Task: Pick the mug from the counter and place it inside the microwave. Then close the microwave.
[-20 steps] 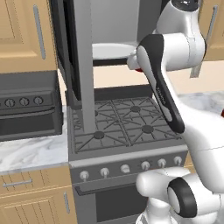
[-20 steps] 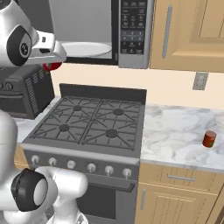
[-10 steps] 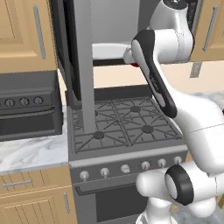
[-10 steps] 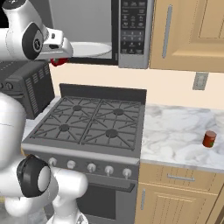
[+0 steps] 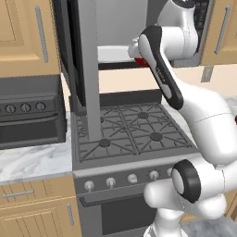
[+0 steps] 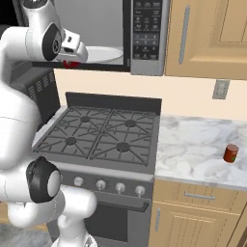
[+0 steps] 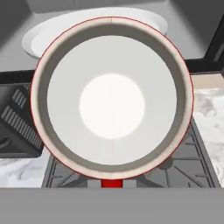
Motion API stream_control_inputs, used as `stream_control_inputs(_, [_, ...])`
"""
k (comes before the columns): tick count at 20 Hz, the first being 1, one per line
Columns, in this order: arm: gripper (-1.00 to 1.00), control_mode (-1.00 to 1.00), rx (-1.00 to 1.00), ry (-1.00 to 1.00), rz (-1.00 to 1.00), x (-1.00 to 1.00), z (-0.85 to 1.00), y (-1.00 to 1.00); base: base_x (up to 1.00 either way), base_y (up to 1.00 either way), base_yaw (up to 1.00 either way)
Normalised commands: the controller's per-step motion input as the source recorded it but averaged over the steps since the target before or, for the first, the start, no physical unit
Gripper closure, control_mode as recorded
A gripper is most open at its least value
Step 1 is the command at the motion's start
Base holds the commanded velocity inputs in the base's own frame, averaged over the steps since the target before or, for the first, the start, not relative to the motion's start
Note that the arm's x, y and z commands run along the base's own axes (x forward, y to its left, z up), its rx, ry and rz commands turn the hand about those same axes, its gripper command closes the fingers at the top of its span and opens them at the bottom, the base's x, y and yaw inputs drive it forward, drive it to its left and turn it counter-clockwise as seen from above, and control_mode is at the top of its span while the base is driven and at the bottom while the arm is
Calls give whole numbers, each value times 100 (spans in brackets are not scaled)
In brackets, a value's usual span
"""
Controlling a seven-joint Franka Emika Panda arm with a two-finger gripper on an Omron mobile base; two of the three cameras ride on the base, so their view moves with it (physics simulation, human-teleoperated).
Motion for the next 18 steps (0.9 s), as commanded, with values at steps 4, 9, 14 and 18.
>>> stream_control_inputs(4, [100, -100, 12, 0, -7, 24, 5, 1, 0, 0, 0])
stream_control_inputs(9, [100, -100, 1, 0, 3, 4, 5, 6, 0, 0, 0])
stream_control_inputs(14, [100, -100, 0, 0, 15, 18, 3, 7, 0, 0, 0])
stream_control_inputs(18, [100, -100, 0, 0, 15, 34, 0, 2, 0, 0, 0])
